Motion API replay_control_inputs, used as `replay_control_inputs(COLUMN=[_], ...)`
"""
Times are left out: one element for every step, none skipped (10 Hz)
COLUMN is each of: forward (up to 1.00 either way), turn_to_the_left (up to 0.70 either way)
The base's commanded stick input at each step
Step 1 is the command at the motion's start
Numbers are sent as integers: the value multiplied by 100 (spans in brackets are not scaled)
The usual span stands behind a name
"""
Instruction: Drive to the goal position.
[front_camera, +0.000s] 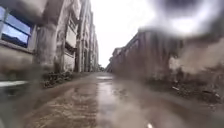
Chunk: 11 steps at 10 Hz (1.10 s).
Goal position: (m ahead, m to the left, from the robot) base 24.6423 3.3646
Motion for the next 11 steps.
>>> replay_control_inputs(forward=[50,50,50,50,50,50,50,50,50,50,50], turn_to_the_left=[2,2,2,2,2,2,2,2,2,2,2])
